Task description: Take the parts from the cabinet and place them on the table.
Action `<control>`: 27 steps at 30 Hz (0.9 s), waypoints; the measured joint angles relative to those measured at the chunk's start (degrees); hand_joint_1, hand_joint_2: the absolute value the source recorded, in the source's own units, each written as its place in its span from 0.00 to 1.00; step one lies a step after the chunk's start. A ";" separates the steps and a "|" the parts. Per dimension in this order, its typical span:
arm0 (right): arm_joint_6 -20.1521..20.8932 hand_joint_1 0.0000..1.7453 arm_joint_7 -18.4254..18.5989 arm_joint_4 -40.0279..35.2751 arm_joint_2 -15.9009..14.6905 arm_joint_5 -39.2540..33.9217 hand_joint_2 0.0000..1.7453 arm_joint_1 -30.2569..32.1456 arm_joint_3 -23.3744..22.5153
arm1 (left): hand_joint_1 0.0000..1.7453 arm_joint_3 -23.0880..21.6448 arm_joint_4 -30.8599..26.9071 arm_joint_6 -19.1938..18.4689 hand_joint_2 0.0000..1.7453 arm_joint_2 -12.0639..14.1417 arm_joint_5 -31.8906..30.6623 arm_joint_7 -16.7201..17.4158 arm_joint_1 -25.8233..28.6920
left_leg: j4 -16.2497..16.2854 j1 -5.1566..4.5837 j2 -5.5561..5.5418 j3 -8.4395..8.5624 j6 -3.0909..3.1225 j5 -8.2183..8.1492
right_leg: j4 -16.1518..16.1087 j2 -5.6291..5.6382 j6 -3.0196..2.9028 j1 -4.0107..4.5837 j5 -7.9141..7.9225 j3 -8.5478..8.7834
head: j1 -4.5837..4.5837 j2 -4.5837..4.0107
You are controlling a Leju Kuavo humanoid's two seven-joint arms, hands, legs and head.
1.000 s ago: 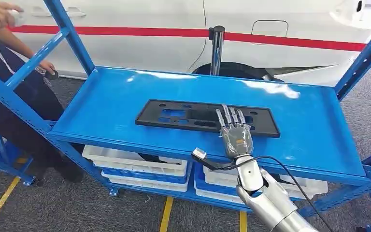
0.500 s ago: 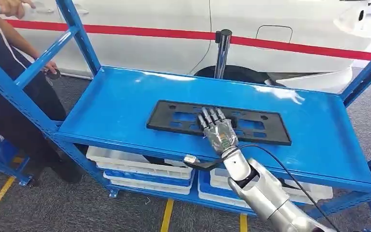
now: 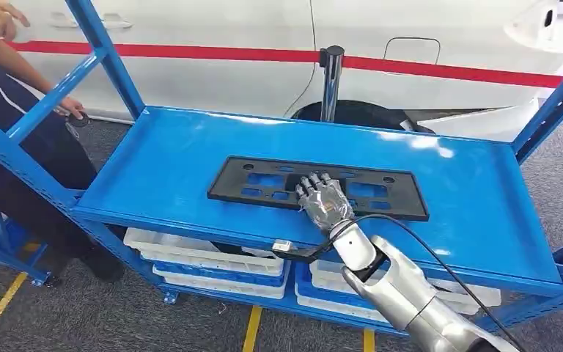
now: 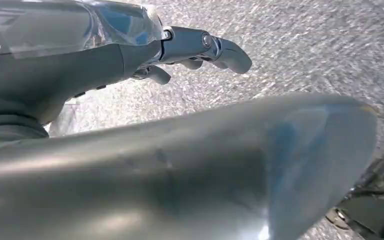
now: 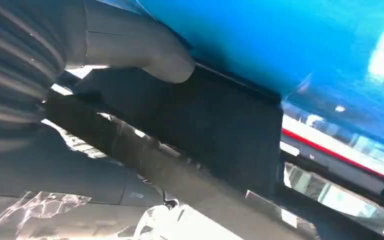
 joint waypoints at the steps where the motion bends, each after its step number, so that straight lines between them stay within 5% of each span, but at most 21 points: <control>1: 0.00 1.00 0.07 0.00 -0.04 -0.09 1.00 -0.13 0.15 | 0.00 0.00 0.00 0.02 0.00 0.00 0.00 0.00 0.04 | -0.04 0.09 -0.01 0.00 -0.69 0.05 | 0.01 0.00 -0.01 0.05 0.00 0.00 | 0.00 0.00; 5: 0.00 1.00 0.72 -0.07 -0.33 -0.90 1.00 -0.36 0.50 | 0.00 0.04 0.00 0.00 0.00 -0.02 0.11 -0.77 0.16 | -0.05 0.10 -0.01 -0.02 -1.13 0.14 | 0.01 0.00 -0.09 0.05 0.07 0.02 | 0.00 0.00; 17: 1.64 1.00 1.38 -0.90 -0.72 -9.58 1.00 -0.53 0.42 | 0.00 1.22 0.00 0.04 0.00 -0.02 0.00 -2.78 0.17 | -0.03 -0.24 0.03 0.12 -1.06 0.13 | -0.05 0.01 -0.03 -0.30 0.21 0.13 | -0.02 0.00; 22: -4.36 1.00 1.64 -4.42 -0.98 -14.91 1.00 1.16 -0.33 | 0.00 1.62 0.00 0.72 0.00 -0.02 0.72 -3.43 0.78 | -0.02 -0.24 0.04 0.18 -1.06 0.14 | -0.03 0.04 -0.02 -0.30 0.22 0.07 | -0.04 0.00; 27: -18.87 1.00 3.28 -17.19 -2.71 -18.97 1.00 8.56 -3.37 | 0.00 2.89 0.00 2.25 0.00 -0.02 2.14 -5.42 2.34 | 0.04 -0.23 0.05 -0.03 -1.02 0.12 | -0.03 0.08 -0.01 -0.29 0.20 -0.17 | 0.04 0.00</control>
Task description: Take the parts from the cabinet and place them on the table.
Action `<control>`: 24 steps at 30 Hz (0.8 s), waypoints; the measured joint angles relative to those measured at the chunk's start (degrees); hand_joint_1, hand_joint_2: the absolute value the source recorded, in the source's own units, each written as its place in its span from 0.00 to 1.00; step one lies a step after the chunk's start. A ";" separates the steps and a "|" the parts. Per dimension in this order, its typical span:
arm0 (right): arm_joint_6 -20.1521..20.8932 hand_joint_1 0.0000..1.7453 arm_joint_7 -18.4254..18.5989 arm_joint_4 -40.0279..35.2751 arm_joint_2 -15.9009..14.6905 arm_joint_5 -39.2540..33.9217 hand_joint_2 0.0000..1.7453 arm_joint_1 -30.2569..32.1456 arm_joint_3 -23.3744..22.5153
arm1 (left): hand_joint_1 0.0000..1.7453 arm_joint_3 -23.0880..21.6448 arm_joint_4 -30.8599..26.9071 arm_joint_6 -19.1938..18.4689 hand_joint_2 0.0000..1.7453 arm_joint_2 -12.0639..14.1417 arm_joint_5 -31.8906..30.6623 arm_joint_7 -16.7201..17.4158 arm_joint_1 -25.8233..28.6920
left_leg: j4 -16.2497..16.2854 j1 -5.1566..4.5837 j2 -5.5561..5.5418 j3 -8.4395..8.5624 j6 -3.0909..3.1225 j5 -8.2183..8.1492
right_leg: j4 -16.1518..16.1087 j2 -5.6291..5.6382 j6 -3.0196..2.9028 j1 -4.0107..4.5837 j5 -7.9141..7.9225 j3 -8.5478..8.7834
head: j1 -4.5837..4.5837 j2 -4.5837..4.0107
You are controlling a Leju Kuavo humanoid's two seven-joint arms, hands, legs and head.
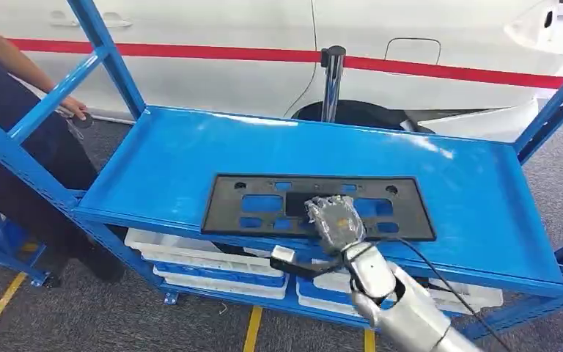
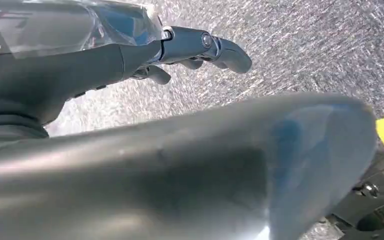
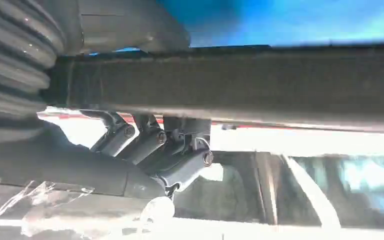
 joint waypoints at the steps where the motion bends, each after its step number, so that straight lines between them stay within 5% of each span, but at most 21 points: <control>1: -1.43 1.00 0.20 -2.99 -0.54 -0.50 1.00 1.21 -0.69 | 0.00 0.04 0.00 0.15 0.00 0.00 0.02 -0.24 0.41 | 0.00 0.00 0.08 -0.06 0.04 -0.03 | 0.00 0.12 0.00 0.00 0.01 -0.13 | -0.02 -0.02; 5: -10.08 1.00 0.83 -14.27 -3.27 -5.24 1.00 4.57 -5.30 | 0.00 0.85 0.00 1.53 0.00 0.00 0.55 -2.33 0.86 | 0.00 -0.04 0.15 -0.16 0.09 -0.10 | -0.01 0.21 0.02 -0.02 -0.03 -0.24 | 0.02 -0.02; 12: -18.72 1.00 1.00 -31.76 -8.61 -13.77 1.00 7.76 -14.09 | 0.00 2.67 0.00 2.91 0.00 0.00 3.36 -8.48 0.96 | 0.03 -0.14 0.17 -0.26 0.15 -0.11 | -0.02 0.23 0.09 -0.13 0.03 -0.35 | 0.02 0.00; 23: -17.70 1.00 5.77 -50.97 -16.50 -24.30 1.00 5.24 -25.46 | 0.00 7.84 -0.13 0.31 0.00 -0.81 10.34 -22.14 -0.31 | 0.04 -0.14 0.16 -0.36 0.16 -0.11 | -0.02 0.22 0.09 -0.13 0.04 -0.40 | 0.04 -0.02; 24: -17.46 1.00 5.94 -51.96 -16.98 -24.96 1.00 4.92 -26.03 | 0.00 8.46 -0.15 -0.47 1.00 -0.85 10.88 -23.11 -0.31 | 0.05 -0.14 0.17 -0.36 0.16 -0.11 | -0.02 0.22 0.09 -0.13 0.04 -0.41 | 0.02 -0.02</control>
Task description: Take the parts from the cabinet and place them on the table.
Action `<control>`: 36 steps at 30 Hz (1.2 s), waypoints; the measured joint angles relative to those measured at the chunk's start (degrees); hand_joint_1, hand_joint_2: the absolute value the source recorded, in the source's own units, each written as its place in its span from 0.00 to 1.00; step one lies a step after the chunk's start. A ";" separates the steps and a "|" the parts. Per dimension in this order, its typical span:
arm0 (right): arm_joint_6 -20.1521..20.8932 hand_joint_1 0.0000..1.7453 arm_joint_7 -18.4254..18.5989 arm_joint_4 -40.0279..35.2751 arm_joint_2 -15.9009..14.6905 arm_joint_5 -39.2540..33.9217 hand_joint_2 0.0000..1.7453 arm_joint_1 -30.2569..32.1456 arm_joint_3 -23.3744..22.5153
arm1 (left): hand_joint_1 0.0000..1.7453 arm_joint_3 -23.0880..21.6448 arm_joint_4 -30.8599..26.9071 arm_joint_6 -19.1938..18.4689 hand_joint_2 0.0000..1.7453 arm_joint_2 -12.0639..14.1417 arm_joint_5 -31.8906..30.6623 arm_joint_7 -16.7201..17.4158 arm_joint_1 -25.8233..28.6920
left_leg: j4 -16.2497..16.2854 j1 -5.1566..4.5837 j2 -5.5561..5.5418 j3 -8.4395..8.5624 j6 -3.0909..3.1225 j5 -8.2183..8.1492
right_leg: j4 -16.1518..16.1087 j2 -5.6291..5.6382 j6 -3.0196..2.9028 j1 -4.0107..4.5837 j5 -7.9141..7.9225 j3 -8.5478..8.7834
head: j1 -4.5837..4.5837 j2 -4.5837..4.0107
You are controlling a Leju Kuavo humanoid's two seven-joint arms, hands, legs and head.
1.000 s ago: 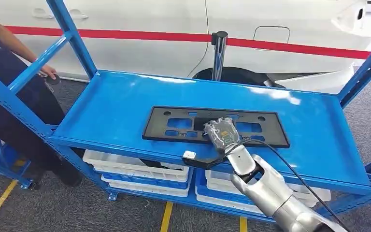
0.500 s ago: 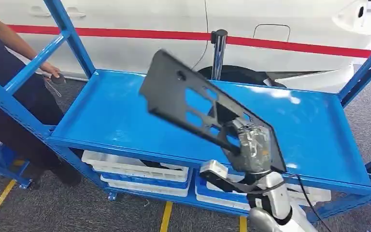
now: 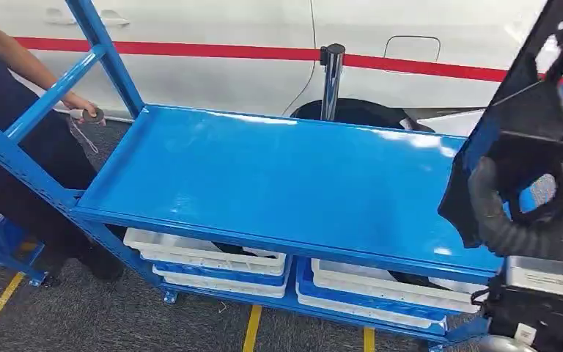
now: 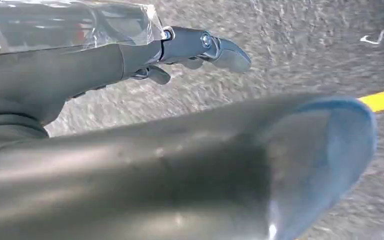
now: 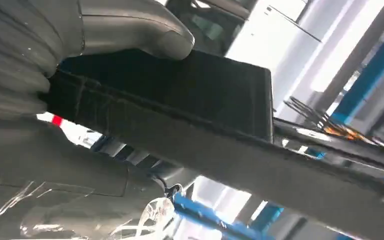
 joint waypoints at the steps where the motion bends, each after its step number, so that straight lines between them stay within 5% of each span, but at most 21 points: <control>1: 0.28 1.00 0.15 -0.94 -0.46 -0.77 1.00 -0.37 -0.52 | 0.00 0.48 -0.04 -0.83 1.00 -0.09 0.64 -1.10 -0.01 | 0.00 0.00 0.01 0.00 0.00 0.00 | 0.00 0.01 0.00 0.00 0.00 0.00 | 0.02 0.02; 4: 1.71 1.00 1.55 -3.10 -2.25 -3.74 1.00 -2.42 -1.90 | 0.00 2.42 -0.31 -4.31 1.00 -0.35 2.45 -5.85 -0.47 | 0.00 0.00 0.00 -0.03 0.00 0.00 | 0.00 -0.01 0.00 0.00 0.00 -0.02 | 0.02 0.00; 7: 2.58 1.00 2.51 -4.79 -3.30 -4.75 1.00 -4.30 -2.86 | 0.00 3.85 -0.35 -4.43 1.00 -0.79 2.32 -6.42 -1.15 | 0.00 0.00 0.00 -0.04 0.00 0.00 | 0.00 -0.01 0.00 0.00 0.00 -0.01 | 0.02 0.00; 12: -0.02 1.00 2.25 -6.19 -3.81 -9.08 1.00 -3.99 -3.43 | 0.00 5.36 -0.42 -4.07 1.00 -1.51 2.54 -5.26 -1.46 | -0.01 0.00 0.00 -0.04 0.00 0.00 | 0.00 -0.01 0.00 0.00 0.00 -0.01 | 0.02 0.00; 16: -2.66 1.00 -2.92 -6.19 -3.79 -15.36 1.00 -1.04 -3.41 | 0.00 5.90 -0.42 -5.14 1.00 -1.83 3.55 -0.65 -0.97 | -0.02 0.01 0.00 -0.14 0.08 -0.05 | 0.01 -0.01 0.01 0.00 -0.01 -0.03 | 0.02 0.00; 23: -3.19 1.00 -4.99 -6.19 -3.78 -17.86 1.00 1.16 -3.41 | 0.00 7.13 -0.42 -6.06 1.00 -1.95 3.99 0.60 -0.50 | -0.02 0.02 -0.01 -0.16 0.08 -0.04 | 0.01 -0.02 0.01 0.01 -0.01 -0.07 | 0.02 0.00; 29: -4.33 1.00 -11.14 -6.19 -2.91 -23.91 1.00 4.84 -3.15 | 0.00 7.32 -0.42 -6.83 1.00 -1.97 4.33 3.46 0.13 | 0.53 -0.18 -0.01 -0.42 0.99 -0.43 | -0.05 -0.06 0.52 -0.31 -0.01 -0.03 | 0.02 0.02; 33: -3.89 1.00 -13.09 -6.19 -2.69 -25.80 1.00 5.98 -2.93 | 0.00 7.30 -0.42 -6.96 1.00 -2.01 3.61 3.90 0.19 | -0.55 -0.25 0.00 -0.07 1.92 0.22 | -0.85 -0.08 1.41 -0.26 0.41 0.35 | 0.02 0.02; 34: -3.89 1.00 -13.16 -6.19 -2.69 -25.84 1.00 6.47 -2.93 | 0.00 7.30 -0.42 -6.98 1.00 -2.21 3.50 3.92 0.22 | -1.58 0.32 0.16 0.66 1.90 1.01 | -0.18 -0.21 1.48 -0.48 -0.07 0.28 | 0.04 0.02; 36: -3.89 1.00 -13.35 -6.32 -2.67 -25.84 1.00 6.59 -2.93 | 0.00 7.32 -0.42 -6.96 1.00 -2.21 3.50 3.94 0.14 | -1.91 0.48 0.32 0.73 2.30 1.57 | 6.52 -0.20 1.82 -0.38 -4.88 -2.73 | 0.09 0.00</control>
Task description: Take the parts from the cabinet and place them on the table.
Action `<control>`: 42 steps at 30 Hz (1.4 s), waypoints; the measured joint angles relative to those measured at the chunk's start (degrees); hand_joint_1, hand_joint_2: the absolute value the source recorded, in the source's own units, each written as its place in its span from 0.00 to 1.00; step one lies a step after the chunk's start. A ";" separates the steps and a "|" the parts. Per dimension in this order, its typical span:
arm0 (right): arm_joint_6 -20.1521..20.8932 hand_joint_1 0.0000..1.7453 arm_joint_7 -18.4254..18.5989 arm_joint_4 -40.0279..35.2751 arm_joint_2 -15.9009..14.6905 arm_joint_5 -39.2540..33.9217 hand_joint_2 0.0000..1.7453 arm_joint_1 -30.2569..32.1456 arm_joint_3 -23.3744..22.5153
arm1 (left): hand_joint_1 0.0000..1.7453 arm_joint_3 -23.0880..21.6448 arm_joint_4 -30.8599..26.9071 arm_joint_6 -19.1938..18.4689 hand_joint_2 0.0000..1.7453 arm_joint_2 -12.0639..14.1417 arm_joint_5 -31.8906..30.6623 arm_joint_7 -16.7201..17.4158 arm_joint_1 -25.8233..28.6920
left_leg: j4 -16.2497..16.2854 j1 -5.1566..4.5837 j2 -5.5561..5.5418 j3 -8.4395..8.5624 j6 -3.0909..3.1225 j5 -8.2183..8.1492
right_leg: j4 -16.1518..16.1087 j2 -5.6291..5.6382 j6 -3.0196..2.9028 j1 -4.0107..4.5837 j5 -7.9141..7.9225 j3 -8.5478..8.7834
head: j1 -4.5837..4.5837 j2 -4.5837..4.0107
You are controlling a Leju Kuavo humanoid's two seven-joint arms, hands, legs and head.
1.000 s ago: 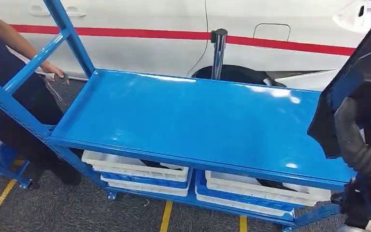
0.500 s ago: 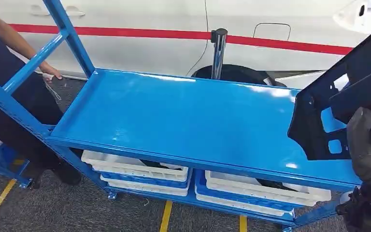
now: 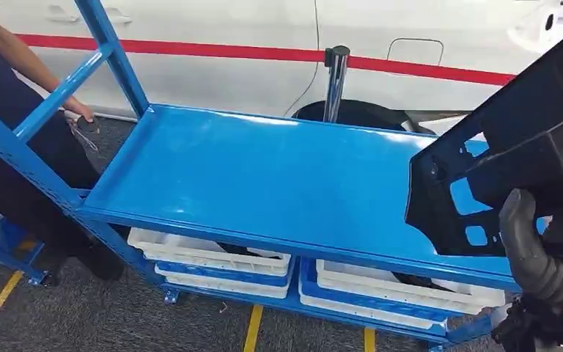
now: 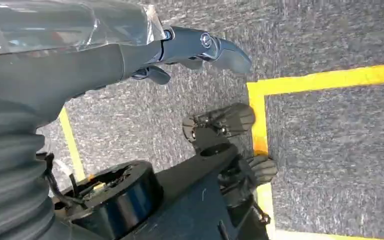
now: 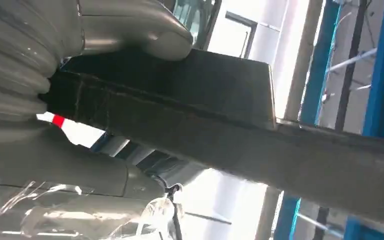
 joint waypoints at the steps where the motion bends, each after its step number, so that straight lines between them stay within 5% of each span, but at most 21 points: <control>1: 0.02 1.00 0.00 0.00 0.00 -0.15 1.00 0.27 0.00 | 0.00 -0.02 0.00 -0.09 1.00 -0.07 0.00 0.00 0.05 | 0.00 0.02 0.03 -0.03 0.01 -0.01 | 4.71 0.00 0.29 -0.16 -2.46 -2.08 | -0.02 0.00; 2: 0.15 1.00 -0.07 0.00 0.02 -0.55 1.00 0.67 0.00 | 0.00 -0.02 0.00 -0.20 1.00 -0.09 0.00 0.09 0.08 | 0.05 0.02 0.04 -0.16 0.00 0.00 | 8.73 -0.01 0.66 -0.36 -4.09 -3.89 | 0.00 0.02; 4: 0.68 1.00 -0.26 0.00 0.07 -0.94 1.00 1.33 0.02 | 0.00 -0.02 0.00 -0.57 1.00 -0.20 -0.09 0.39 0.19 | 0.12 0.27 0.01 -0.30 -0.14 0.02 | 9.96 -0.08 1.30 -0.94 -3.06 -4.12 | 0.00 0.02; 7: 1.22 1.00 -0.41 -0.09 0.07 -1.09 1.00 1.55 0.02 | 0.00 -0.02 0.00 -1.22 1.00 -0.24 -0.20 1.05 0.24 | 1.15 1.32 -0.13 -0.52 -1.49 -0.50 | -4.42 -0.47 3.19 -2.21 4.01 3.79 | 0.00 0.00; 8: 1.35 1.00 -0.46 -0.17 0.07 -1.11 1.00 1.71 0.02 | 0.00 -0.02 0.00 -1.44 1.00 -0.05 -0.20 1.13 0.25 | 1.71 1.05 -0.22 -1.05 -2.23 -0.87 | -6.54 -0.10 3.57 -2.04 3.11 5.16 | 0.06 0.00; 9: 1.57 1.00 -0.50 -0.31 0.11 -1.20 1.00 1.77 0.02 | 0.00 -0.04 0.00 -1.88 1.00 -0.11 -0.20 1.33 0.20 | 2.12 1.02 -0.34 -1.25 -2.62 -0.94 | -4.86 0.66 2.15 -1.71 4.24 3.84 | 0.09 0.00; 13: 2.01 1.00 -0.92 -0.33 0.42 -1.81 1.00 1.81 0.02 | 0.00 -0.09 0.00 -2.51 1.00 -0.13 -0.20 1.60 0.46 | 3.52 1.35 -0.35 -2.44 -3.54 -1.36 | -4.80 0.46 -0.08 -1.79 3.64 2.56 | 0.02 0.02; 16: 1.97 1.00 -1.24 -0.33 0.46 -2.90 1.00 2.06 0.00 | 0.00 -0.15 0.00 -3.13 1.00 -0.15 -0.31 1.83 0.48 | 15.03 1.10 -0.27 -6.75 -3.35 -9.93 | -4.79 0.22 -1.44 -1.23 4.69 1.15 | 0.00 0.00; 18: 1.86 1.00 -1.86 -0.33 0.59 -3.78 1.00 2.49 0.00 | 0.00 -0.22 0.00 -3.56 1.00 -0.15 -0.42 2.21 0.56 | 22.29 0.72 -0.27 -8.85 -2.91 -13.03 | -4.78 0.16 -1.90 -0.49 5.47 0.09 | 0.00 0.02; 20: 1.84 1.00 -2.51 -0.33 0.63 -4.74 1.00 2.70 0.00 | 0.00 -0.26 0.00 -3.91 1.00 -0.15 -0.68 2.43 0.65 | 19.43 -0.10 -0.28 -6.17 -1.61 -11.22 | -4.78 0.17 -2.23 0.36 6.37 -0.95 | 0.02 0.02; 22: 1.99 1.00 -3.04 -0.33 0.66 -5.31 1.00 2.80 0.00 | 0.00 -0.33 0.00 -4.24 1.00 -0.17 -1.22 2.69 0.57 | 9.37 -1.37 -0.27 0.22 0.87 -7.51 | -4.81 0.20 -2.42 1.19 7.33 -1.91 | 0.02 0.02; 23: 1.99 1.00 -3.23 -0.33 0.72 -5.42 1.00 3.02 -0.04 | 0.00 -0.35 0.00 -4.31 1.00 0.38 -1.35 2.84 0.32 | 3.11 -2.75 0.00 4.45 3.03 -7.75 | -4.79 0.24 -2.44 0.69 7.86 -2.21 | 0.11 0.02; 27: 1.99 1.00 -3.50 -0.39 0.92 -5.64 1.00 3.40 -0.09 | 0.00 -0.48 -0.02 -4.66 1.00 -0.04 -1.62 3.06 0.37 | 1.67 -3.60 -0.11 3.82 2.28 -5.77 | -5.66 -0.02 -1.44 0.35 9.64 -1.93 | 0.15 0.02; 28: 1.99 1.00 -3.52 -0.39 0.92 -5.66 1.00 3.40 -0.09 | 0.00 -0.52 -0.02 -4.76 1.00 -0.13 -1.64 3.06 0.44 | 0.56 -2.81 0.12 3.28 2.20 -4.36 | -5.74 0.17 -1.11 0.87 10.22 -2.35 | 0.09 0.00; 30: 1.99 1.00 -3.72 -0.44 0.94 -5.86 1.00 3.62 -0.15 | 0.00 -0.55 -0.02 -5.03 1.00 -0.09 -1.79 3.21 0.39 | 0.32 -2.42 0.33 1.84 2.04 -2.45 | -1.88 0.07 -0.45 0.75 3.51 -4.41 | 0.13 0.00; 32: 1.99 1.00 -4.22 -0.44 0.96 -5.95 1.00 3.83 -0.15 | 0.00 -0.70 -0.02 -5.51 1.00 -0.20 -2.27 3.43 0.71 | 0.40 -2.10 0.49 0.18 1.68 -1.09 | 6.69 0.05 0.22 0.51 -2.93 -6.18 | 0.17 0.00; 34: 1.97 1.00 -4.94 -0.44 1.07 -5.73 1.00 4.28 -0.13 | 0.00 -1.03 -0.02 -5.68 1.00 -0.24 -2.93 4.09 0.88 | 0.61 -1.73 0.72 -1.28 1.34 0.07 | 12.15 -0.01 0.91 0.02 -3.29 -6.29 | 0.17 0.00; 37: 1.97 1.00 -5.51 -0.44 1.09 -5.25 1.00 4.57 -0.15 | 0.00 -1.90 -0.02 -5.97 1.00 -0.22 -3.39 4.46 1.00 | 1.65 -0.57 0.76 -3.73 0.18 1.39 | 2.89 -0.19 2.50 -1.10 2.21 2.22 | 0.20 0.02; 39: 1.88 1.00 -5.77 -0.44 1.16 -5.14 1.00 4.60 -0.22 | 0.00 -2.05 -0.02 -6.10 1.00 0.07 -3.41 4.46 0.99 | 3.46 -0.84 0.62 -5.42 -0.48 1.48 | -5.63 0.02 3.68 -1.41 0.44 7.95 | 0.33 0.02; 40: 1.84 1.00 -5.86 -0.42 1.16 -5.16 1.00 4.70 -0.33 | 0.00 -2.16 -0.02 -6.23 1.00 -0.02 -3.47 4.52 0.96 | 4.03 -0.99 0.62 -5.76 -0.91 1.77 | -5.57 0.07 2.29 -1.25 -0.04 7.43 | 0.20 0.02; 42: 1.84 1.00 -5.90 -0.39 1.44 -5.27 1.00 4.84 -0.48 | 0.00 -2.32 -0.02 -6.43 1.00 -0.02 -3.61 4.68 1.17 | 3.90 -0.87 0.54 -6.21 -1.23 2.80 | -5.25 -0.12 0.84 -1.04 0.29 6.69 | 0.17 0.02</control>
